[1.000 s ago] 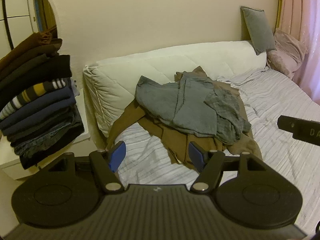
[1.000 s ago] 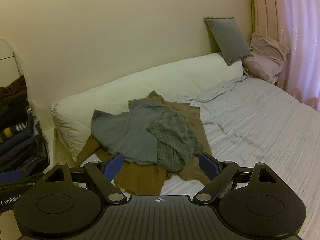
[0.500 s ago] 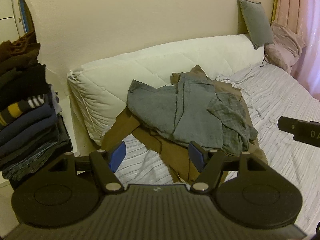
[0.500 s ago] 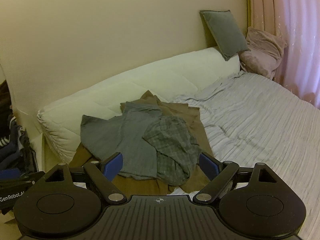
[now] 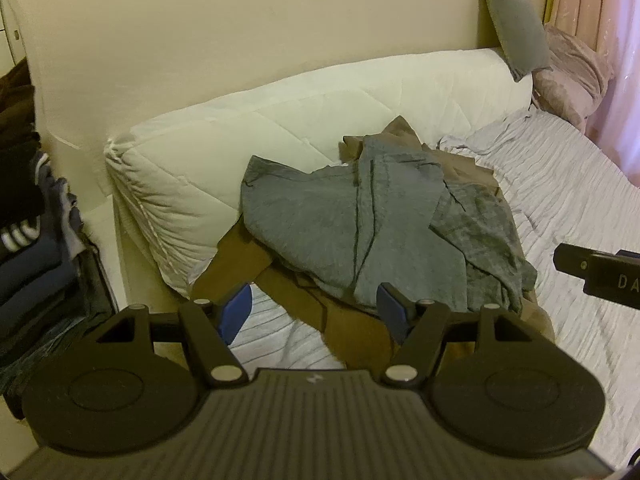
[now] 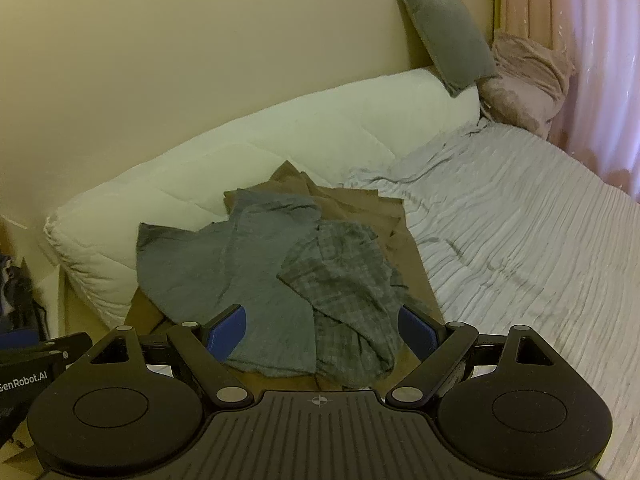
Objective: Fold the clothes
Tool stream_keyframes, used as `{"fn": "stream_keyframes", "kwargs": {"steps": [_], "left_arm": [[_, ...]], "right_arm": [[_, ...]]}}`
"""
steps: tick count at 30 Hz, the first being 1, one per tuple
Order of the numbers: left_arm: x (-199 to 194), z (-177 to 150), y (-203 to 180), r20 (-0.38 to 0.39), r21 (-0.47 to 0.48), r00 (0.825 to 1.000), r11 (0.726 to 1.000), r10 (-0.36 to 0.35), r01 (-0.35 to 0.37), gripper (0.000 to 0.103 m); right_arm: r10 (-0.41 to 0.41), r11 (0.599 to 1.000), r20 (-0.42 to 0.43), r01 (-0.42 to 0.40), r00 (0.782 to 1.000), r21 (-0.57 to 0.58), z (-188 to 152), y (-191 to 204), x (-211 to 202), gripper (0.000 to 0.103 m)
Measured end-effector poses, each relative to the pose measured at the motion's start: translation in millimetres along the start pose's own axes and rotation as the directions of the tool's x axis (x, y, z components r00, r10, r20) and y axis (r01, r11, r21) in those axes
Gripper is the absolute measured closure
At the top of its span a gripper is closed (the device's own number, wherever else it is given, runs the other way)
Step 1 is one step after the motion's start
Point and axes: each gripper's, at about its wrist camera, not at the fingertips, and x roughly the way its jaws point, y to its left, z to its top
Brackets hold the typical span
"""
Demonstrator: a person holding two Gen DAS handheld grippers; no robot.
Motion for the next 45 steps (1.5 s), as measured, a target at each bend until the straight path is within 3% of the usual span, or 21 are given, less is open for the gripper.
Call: {"fn": "stream_keyframes", "kwargs": {"steps": [13,25,27,34,36,39,40,41,45], "left_arm": [[89.1,18.1,14.0,-0.087,-0.054,0.995,0.997,-0.053,0.049,0.041],[182.6,11.3,30.1,-0.177,-0.189,0.973,0.975,-0.149,0.115,0.045],[195.1,7.6,31.2,-0.194,-0.207,0.968,0.971,-0.161,0.119,0.046],[234.9,0.1,36.4,-0.233,-0.265,0.956,0.957,-0.18,0.116,0.046],[244.7,-0.5,38.6,-0.234,-0.281,0.955,0.953,-0.184,0.115,0.046],[257.9,0.2,40.6,-0.224,-0.31,0.953,0.942,-0.203,0.128,0.047],[260.0,0.5,40.8,-0.214,-0.318,0.952,0.937,-0.217,0.142,0.049],[262.0,0.8,41.0,-0.204,-0.326,0.951,0.932,-0.23,0.156,0.059],[258.2,3.9,37.2,-0.161,-0.32,0.952,0.926,-0.261,0.2,0.087]], "right_arm": [[0.027,0.999,-0.086,-0.025,0.996,0.028,7.4,0.5,88.0,0.017],[0.088,0.994,-0.193,-0.075,0.977,0.074,-7.5,-1.9,175.8,0.018],[0.098,0.994,-0.208,-0.084,0.973,0.073,-10.8,-1.9,187.9,0.036],[0.075,0.996,-0.258,-0.062,0.963,0.059,-22.5,-4.2,221.2,0.038],[0.067,0.998,-0.252,-0.061,0.965,0.03,-23.4,-1.7,223.9,0.059],[0.07,0.998,-0.24,-0.069,0.968,0.015,-23.0,-1.2,222.0,0.07],[0.071,0.997,-0.234,-0.07,0.97,0.015,-22.7,-1.4,219.5,0.077],[0.074,0.997,-0.227,-0.073,0.971,0.013,-22.3,-1.8,216.3,0.083],[0.094,0.995,-0.187,-0.098,0.978,-0.011,-18.0,0.8,197.2,0.095]]}}
